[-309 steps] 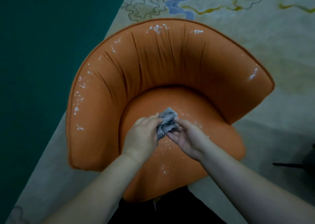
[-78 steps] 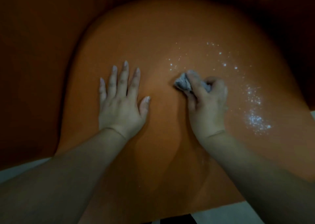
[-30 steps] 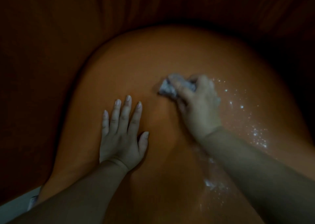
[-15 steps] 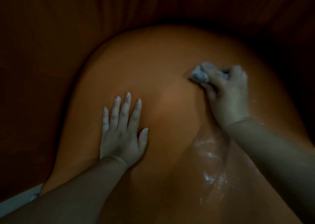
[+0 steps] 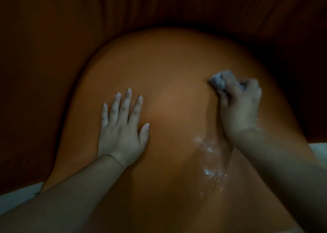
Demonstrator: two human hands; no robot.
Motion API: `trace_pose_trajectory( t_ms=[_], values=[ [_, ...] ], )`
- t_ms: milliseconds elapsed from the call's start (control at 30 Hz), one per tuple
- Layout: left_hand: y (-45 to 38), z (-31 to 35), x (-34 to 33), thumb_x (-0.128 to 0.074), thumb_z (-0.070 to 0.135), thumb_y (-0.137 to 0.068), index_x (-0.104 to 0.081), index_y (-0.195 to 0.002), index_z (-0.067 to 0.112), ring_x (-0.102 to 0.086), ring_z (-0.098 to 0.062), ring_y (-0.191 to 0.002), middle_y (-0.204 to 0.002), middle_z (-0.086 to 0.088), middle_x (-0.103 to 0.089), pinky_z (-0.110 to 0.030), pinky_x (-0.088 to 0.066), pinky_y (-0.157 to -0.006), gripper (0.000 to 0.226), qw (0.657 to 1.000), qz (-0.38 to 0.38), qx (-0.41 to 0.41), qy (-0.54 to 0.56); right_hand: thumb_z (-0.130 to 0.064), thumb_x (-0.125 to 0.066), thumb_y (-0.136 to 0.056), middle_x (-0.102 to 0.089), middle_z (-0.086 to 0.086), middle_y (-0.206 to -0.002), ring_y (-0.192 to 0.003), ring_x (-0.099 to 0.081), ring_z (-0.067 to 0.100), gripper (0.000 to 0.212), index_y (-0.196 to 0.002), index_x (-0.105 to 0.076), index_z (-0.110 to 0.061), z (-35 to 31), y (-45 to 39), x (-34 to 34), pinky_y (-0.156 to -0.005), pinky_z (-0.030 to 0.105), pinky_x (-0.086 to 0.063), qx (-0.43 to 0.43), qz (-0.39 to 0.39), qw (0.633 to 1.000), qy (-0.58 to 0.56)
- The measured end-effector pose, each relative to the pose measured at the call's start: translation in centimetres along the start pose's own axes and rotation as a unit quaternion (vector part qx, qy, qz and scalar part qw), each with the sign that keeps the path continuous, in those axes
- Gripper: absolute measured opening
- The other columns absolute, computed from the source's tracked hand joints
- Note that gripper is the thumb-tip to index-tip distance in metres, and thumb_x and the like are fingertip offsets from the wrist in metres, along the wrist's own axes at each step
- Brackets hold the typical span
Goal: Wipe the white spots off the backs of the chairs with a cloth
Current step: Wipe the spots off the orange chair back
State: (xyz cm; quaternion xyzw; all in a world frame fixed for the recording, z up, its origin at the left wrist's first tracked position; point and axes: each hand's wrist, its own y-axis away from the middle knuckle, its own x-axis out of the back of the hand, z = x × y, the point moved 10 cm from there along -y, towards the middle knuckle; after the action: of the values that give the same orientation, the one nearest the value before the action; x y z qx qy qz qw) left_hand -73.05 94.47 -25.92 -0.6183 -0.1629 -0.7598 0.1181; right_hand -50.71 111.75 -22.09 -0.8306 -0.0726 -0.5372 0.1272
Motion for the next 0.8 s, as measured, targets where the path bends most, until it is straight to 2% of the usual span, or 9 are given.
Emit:
trace_pose_trajectory(
  t_ms=[67,133,200,300,400,533,633,700,800],
  values=[
    [0.2,-0.1,-0.5,-0.03,0.049,-0.093,-0.017,-0.152,0.018,-0.002,-0.028,-0.147,-0.16,-0.01,-0.009,-0.049,0.001,-0.118,0.067,1.0,-0.014,-0.006,-0.008,-0.007,-0.064,-0.087,-0.046,0.023,-0.117,-0.104,-0.043,0.037,0.049,-0.133,-0.057,-0.022,-1.6,4.3,-0.4,-0.085,0.039,-0.039,0.017,-0.033,0.998,-0.041],
    [0.2,0.1,-0.7,-0.026,0.05,-0.093,-0.018,-0.152,0.019,-0.002,-0.028,-0.147,-0.16,-0.008,-0.009,-0.051,-0.003,-0.118,0.067,0.999,-0.029,-0.009,-0.01,-0.001,-0.07,-0.081,-0.051,0.025,-0.109,-0.094,-0.048,0.039,0.052,-0.129,-0.061,-0.018,-4.9,8.7,-1.3,-0.077,0.037,-0.04,0.108,-0.073,0.991,-0.022],
    [0.1,0.1,-0.7,-0.025,0.052,-0.092,-0.017,-0.152,0.021,0.0,-0.026,-0.147,-0.16,-0.007,-0.008,-0.05,-0.003,-0.118,0.067,0.999,-0.043,-0.008,-0.009,-0.002,-0.073,-0.08,-0.054,0.024,-0.105,-0.089,-0.051,0.04,0.051,-0.127,-0.063,-0.019,-6.4,8.3,-1.6,-0.073,0.037,-0.041,0.17,-0.103,0.98,-0.015],
    [0.0,-0.2,-0.5,-0.021,0.055,-0.092,-0.01,-0.152,0.026,0.008,-0.021,-0.147,-0.161,-0.001,0.001,-0.046,0.004,-0.118,0.068,0.998,-0.054,-0.01,-0.002,-0.011,-0.067,-0.088,-0.049,0.027,-0.114,-0.1,-0.048,0.044,0.043,-0.129,-0.061,-0.021,-3.3,3.6,-0.9,-0.085,0.046,-0.045,0.097,-0.065,0.993,-0.027],
    [0.0,-0.3,-0.3,-0.024,0.055,-0.092,-0.009,-0.152,0.027,0.012,-0.018,-0.146,-0.161,0.001,0.004,-0.043,0.007,-0.117,0.068,0.998,-0.062,-0.011,0.019,-0.01,-0.064,-0.088,-0.046,0.027,-0.116,-0.105,-0.044,0.042,0.044,-0.13,-0.06,-0.022,0.7,4.8,0.9,-0.088,0.035,-0.035,-0.009,-0.006,1.0,-0.021],
    [-0.1,-0.5,0.0,-0.031,0.054,-0.093,-0.011,-0.152,0.028,0.011,-0.018,-0.146,-0.161,0.002,0.004,-0.043,0.007,-0.118,0.068,0.997,-0.065,-0.001,0.031,0.004,-0.072,-0.076,-0.051,0.029,-0.106,-0.091,-0.049,0.044,0.055,-0.127,-0.062,-0.015,-2.3,12.1,-0.2,-0.081,0.039,-0.039,0.047,-0.046,0.997,-0.039],
    [-0.2,-0.5,0.0,-0.034,0.054,-0.093,-0.011,-0.152,0.029,0.012,-0.017,-0.146,-0.161,0.003,0.004,-0.042,0.007,-0.117,0.069,0.997,-0.071,-0.004,0.042,0.001,-0.073,-0.077,-0.054,0.025,-0.103,-0.087,-0.051,0.041,0.053,-0.125,-0.064,-0.018,-5.2,11.3,-1.6,-0.077,0.036,-0.036,0.116,-0.072,0.99,-0.028],
    [-0.3,-0.6,-0.1,-0.033,0.055,-0.093,-0.009,-0.152,0.029,0.013,-0.017,-0.146,-0.161,0.003,0.005,-0.043,0.007,-0.117,0.069,0.997,-0.073,-0.01,0.032,-0.003,-0.07,-0.081,-0.053,0.027,-0.107,-0.093,-0.051,0.043,0.05,-0.127,-0.063,-0.019,-4.4,8.6,-1.5,-0.079,0.039,-0.039,0.093,-0.049,0.994,-0.03],
    [-0.2,-0.7,-0.1,-0.028,0.057,-0.094,-0.004,-0.152,0.03,0.014,-0.017,-0.146,-0.16,0.004,0.008,-0.044,0.006,-0.118,0.069,0.997,-0.072,-0.009,0.008,-0.01,-0.063,-0.088,-0.047,0.026,-0.115,-0.106,-0.044,0.04,0.047,-0.132,-0.058,-0.024,-0.3,8.7,-0.1,-0.089,0.045,-0.039,-0.04,0.001,0.998,-0.046]
  ],
)
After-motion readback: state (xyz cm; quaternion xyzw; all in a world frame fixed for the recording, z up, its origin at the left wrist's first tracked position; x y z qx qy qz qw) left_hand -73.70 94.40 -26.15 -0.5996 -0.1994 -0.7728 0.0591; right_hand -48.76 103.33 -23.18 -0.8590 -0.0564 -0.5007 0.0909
